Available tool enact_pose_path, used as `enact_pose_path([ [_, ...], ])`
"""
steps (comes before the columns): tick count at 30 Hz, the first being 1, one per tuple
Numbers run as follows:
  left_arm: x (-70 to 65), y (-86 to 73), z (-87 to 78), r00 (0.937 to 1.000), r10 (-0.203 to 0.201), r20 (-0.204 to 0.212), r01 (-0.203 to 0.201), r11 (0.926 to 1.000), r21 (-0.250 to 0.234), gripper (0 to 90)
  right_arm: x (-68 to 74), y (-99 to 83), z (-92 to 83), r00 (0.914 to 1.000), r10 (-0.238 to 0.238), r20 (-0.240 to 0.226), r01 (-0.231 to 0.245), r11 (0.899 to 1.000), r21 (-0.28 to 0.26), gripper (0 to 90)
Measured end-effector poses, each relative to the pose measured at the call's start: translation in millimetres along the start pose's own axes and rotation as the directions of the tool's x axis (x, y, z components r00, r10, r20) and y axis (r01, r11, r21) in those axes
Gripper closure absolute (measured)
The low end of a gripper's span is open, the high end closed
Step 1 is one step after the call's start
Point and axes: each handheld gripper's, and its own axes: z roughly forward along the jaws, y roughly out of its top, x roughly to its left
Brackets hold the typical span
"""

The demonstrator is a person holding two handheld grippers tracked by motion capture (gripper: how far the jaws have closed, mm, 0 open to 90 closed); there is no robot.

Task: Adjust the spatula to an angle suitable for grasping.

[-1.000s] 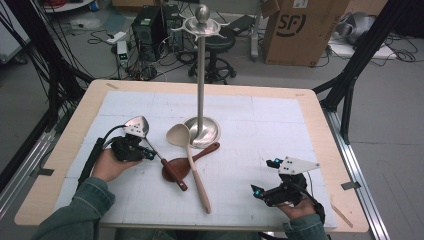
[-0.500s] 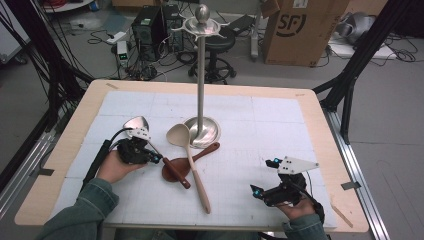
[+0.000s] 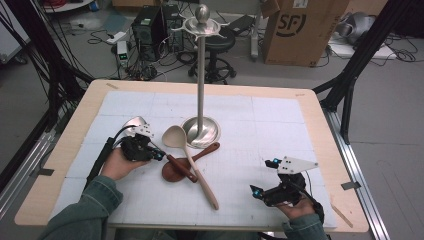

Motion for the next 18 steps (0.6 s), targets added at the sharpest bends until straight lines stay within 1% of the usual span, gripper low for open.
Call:
enact_pose_path([
  [4, 12.3, 1.6, -11.4, 0.9992, -0.027, -0.031, 0.026, 0.9992, -0.031, 89.7, 0.0, -0.4, -0.3, 1.0, -0.002, -0.001, 0.002, 1.0, 0.001, 0.2],
  [5, 19.7, 3.0, -17.8, 0.9977, -0.037, -0.056, 0.034, 0.9977, -0.058, 89.7, -0.1, -0.4, -0.1, 1.0, -0.003, -0.001, 0.003, 1.0, 0.001, 0.2],
  [6, 19.7, 3.0, -17.8, 0.9977, -0.037, -0.056, 0.034, 0.9977, -0.058, 89.7, 0.0, -0.4, 0.1, 1.0, 0.0, -0.002, 0.0, 1.0, 0.0, 0.2],
  [7, 23.7, 3.2, -20.3, 0.9966, -0.048, -0.067, 0.043, 0.9963, -0.074, 89.7, -0.1, -0.4, 0.4, 1.0, 0.001, -0.004, -0.001, 1.0, 0.001, 0.2],
  [8, 28.2, 3.9, -22.1, 0.9954, -0.059, -0.076, 0.053, 0.9958, -0.075, 89.7, -0.4, -0.5, 0.7, 1.0, 0.001, -0.005, -0.001, 1.0, 0.003, 0.2],
  [9, 31.6, 5.6, -22.9, 0.9938, -0.061, -0.093, 0.055, 0.9964, -0.065, 89.7, -0.7, -0.6, 1.3, 1.0, 0.0, -0.006, 0.0, 1.0, 0.003, 0.2],
  [10, 34.9, 7.8, -23.4, 0.993, -0.061, -0.102, 0.054, 0.9965, -0.063, 89.7, -0.7, -0.6, 1.3, 1.0, 0.0, -0.006, 0.0, 1.0, 0.003, 0.2],
  [12, 42.7, 11.8, -24.2, 0.991, -0.068, -0.116, 0.06, 0.9957, -0.071, 89.7, -1.2, -0.6, 2.5, 1.0, -0.001, -0.008, 0.001, 1.0, 0.006, 0.2],
  [13, 46.9, 12.9, -23.4, 0.9892, -0.075, -0.126, 0.067, 0.9955, -0.067, 89.7, -1.5, -0.5, 3.6, 0.9999, 0.002, -0.012, -0.001, 1.0, 0.007, 0.2],
  [15, 54.7, 14.6, -20.8, 0.9856, -0.076, -0.151, 0.07, 0.9966, -0.044, 89.7, -1.8, -0.4, 3.9, 0.9999, 0.001, -0.012, -0.001, 1.0, 0.009, 0.2],
  [16, 58.2, 14.9, -19.6, 0.9844, -0.076, -0.159, 0.07, 0.9965, -0.046, 89.7, -1.9, -0.4, 4.6, 0.9999, 0.002, -0.015, -0.002, 1.0, 0.005, 0.2],
  [18, 63.7, 15.2, -16.1, 0.9833, -0.09, -0.158, 0.083, 0.9951, -0.055, 89.7, -2.9, -0.5, 5.5, 0.9998, -0.001, -0.018, 0.002, 1.0, 0.009, 0.2],
])
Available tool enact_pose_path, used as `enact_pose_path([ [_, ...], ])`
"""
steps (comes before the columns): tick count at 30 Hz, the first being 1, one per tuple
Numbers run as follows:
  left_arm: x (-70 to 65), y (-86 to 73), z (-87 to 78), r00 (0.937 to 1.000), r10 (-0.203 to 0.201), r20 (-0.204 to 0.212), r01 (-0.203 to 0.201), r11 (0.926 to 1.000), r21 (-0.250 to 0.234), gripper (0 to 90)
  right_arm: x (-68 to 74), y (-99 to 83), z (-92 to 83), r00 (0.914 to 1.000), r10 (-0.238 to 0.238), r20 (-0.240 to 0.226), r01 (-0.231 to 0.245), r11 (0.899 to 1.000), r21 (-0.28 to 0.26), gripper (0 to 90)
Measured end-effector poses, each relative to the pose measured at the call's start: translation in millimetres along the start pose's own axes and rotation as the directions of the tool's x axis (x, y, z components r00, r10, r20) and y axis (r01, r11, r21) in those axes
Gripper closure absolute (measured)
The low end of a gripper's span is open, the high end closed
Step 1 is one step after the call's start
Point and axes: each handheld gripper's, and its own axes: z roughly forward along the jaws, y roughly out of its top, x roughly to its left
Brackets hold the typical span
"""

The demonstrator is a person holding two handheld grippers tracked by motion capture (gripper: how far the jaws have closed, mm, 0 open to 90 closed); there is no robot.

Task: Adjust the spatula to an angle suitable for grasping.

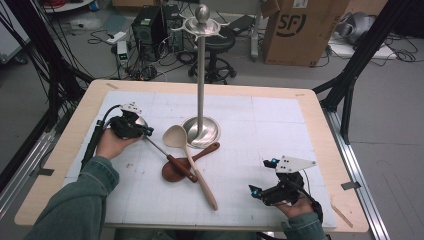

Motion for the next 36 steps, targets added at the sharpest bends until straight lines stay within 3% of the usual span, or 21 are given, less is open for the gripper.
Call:
enact_pose_path([
  [7, 9.3, -2.3, 16.8, 0.9999, -0.006, -0.015, 0.007, 0.9989, 0.047, 89.7, -0.8, -0.7, 1.3, 0.9999, 0.009, -0.007, -0.009, 1.0, 0.003, 0.2],
  [18, 18.3, -9.7, 20.6, 0.9983, -0.015, -0.057, 0.021, 0.9948, 0.099, 89.8, 0.5, -1.2, 0.0, 0.9999, 0.005, -0.014, -0.005, 1.0, -0.002, 0.2],
  [36, 19.7, -12.8, 16.5, 0.9985, -0.017, -0.052, 0.023, 0.9931, 0.115, 89.8, 1.7, -3.0, -2.2, 0.9998, 0.003, -0.018, -0.003, 1.0, -0.002, 0.2],
])
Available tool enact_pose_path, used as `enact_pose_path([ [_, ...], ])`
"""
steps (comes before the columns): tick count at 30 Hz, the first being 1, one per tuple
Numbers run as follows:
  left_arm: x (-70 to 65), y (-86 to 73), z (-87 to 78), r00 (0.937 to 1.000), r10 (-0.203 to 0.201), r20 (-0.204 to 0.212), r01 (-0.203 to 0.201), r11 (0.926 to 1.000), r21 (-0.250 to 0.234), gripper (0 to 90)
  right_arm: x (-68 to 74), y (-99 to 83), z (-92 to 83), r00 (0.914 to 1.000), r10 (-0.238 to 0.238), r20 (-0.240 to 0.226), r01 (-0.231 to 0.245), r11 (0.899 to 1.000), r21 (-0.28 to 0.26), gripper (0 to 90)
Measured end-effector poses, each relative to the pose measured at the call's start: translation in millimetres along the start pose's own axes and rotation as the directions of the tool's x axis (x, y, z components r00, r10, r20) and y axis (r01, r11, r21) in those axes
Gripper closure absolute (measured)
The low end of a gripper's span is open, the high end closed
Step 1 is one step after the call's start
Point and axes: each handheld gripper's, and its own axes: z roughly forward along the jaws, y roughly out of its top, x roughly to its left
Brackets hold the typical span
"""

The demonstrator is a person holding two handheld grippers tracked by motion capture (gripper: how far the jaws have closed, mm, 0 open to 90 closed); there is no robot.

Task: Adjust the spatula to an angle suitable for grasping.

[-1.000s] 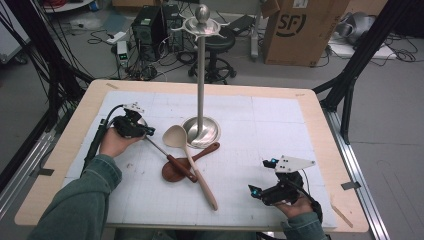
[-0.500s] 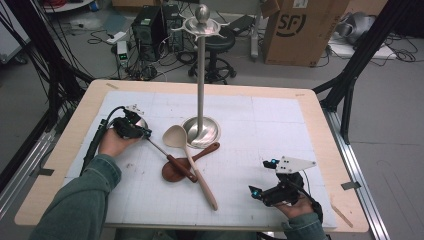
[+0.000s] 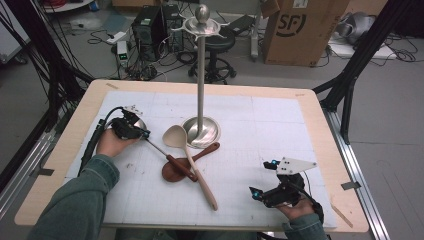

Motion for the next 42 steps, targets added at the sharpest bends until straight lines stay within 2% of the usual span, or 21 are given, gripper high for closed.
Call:
enact_pose_path([
  [12, -3.0, -8.2, -8.2, 0.9995, 0.023, 0.021, -0.024, 0.9994, 0.026, 89.8, 0.9, -0.3, 0.0, 1.0, -0.005, 0.0, 0.005, 1.0, 0.004, 0.2],
  [26, -7.3, -29.3, -25.3, 0.9979, 0.038, 0.052, -0.04, 0.9983, 0.043, 89.8, 2.8, 1.4, 1.4, 0.9999, -0.009, -0.008, 0.009, 1.0, 0.007, 0.2],
  [31, -8.1, -37.2, -31.9, 0.9965, 0.044, 0.071, -0.048, 0.9975, 0.052, 89.8, 3.5, 1.6, 2.0, 0.9999, -0.008, -0.011, 0.008, 1.0, 0.011, 0.2],
  [38, -14.9, -40.0, -35.8, 0.9939, 0.067, 0.088, -0.074, 0.9943, 0.076, 89.8, 3.4, 1.8, 2.8, 0.9999, -0.01, -0.014, 0.01, 1.0, 0.01, 0.2],
  [42, -16.4, -45.3, -38.5, 0.9933, 0.063, 0.097, -0.069, 0.9955, 0.065, 89.8, 3.5, 1.7, 2.6, 0.9998, -0.012, -0.013, 0.012, 1.0, 0.01, 0.2],
])
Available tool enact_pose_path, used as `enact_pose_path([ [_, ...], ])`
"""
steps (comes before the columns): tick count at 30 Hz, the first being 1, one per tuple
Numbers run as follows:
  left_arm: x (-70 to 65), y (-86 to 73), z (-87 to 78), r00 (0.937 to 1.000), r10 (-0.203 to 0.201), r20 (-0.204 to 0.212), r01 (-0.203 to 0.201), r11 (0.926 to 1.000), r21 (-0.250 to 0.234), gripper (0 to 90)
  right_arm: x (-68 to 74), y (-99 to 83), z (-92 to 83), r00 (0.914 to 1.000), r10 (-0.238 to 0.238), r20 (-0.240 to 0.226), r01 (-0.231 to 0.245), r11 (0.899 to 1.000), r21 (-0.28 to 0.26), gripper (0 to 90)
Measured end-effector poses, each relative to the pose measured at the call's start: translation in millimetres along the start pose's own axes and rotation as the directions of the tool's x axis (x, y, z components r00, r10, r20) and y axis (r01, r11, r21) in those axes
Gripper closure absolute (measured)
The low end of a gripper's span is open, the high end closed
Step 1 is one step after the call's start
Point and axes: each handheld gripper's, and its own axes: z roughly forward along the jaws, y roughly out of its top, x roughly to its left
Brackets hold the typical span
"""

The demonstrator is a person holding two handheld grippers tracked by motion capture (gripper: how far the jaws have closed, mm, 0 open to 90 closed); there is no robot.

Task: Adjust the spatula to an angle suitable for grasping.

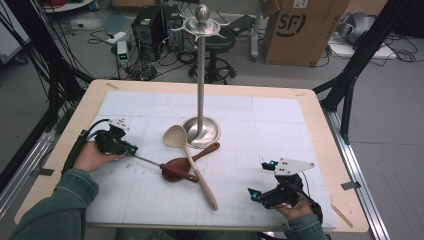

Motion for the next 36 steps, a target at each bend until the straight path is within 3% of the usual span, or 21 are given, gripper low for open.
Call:
enact_pose_path([
  [5, -1.2, -8.3, -4.0, 0.9998, -0.007, 0.018, 0.007, 0.9998, -0.016, 89.8, 0.5, 0.0, 0.7, 1.0, 0.0, -0.002, 0.0, 1.0, 0.003, 0.2],
  [11, -5.4, -14.3, -8.1, 0.9995, 0.011, 0.03, -0.01, 0.9999, -0.007, 89.8, 0.9, 0.2, 1.3, 1.0, 0.003, -0.007, -0.003, 1.0, 0.003, 0.2],
  [24, -13.7, -34.3, -17.2, 0.9981, 0.026, 0.055, -0.024, 0.9989, -0.04, 89.8, 1.3, 0.4, 3.1, 0.9999, 0.0, -0.014, 0.001, 1.0, 0.011, 0.2],
  [31, -16.3, -34.3, -20.1, 0.9975, 0.038, 0.059, -0.035, 0.9977, -0.059, 89.8, 1.6, 0.7, 3.9, 0.9998, 0.0, -0.018, 0.0, 1.0, 0.014, 0.2],
  [36, -23.7, -30.6, -24.5, 0.9951, 0.071, 0.068, -0.066, 0.9946, -0.08, 89.8, 1.6, 0.8, 4.8, 0.9998, 0.004, -0.021, -0.003, 1.0, 0.018, 0.2],
])
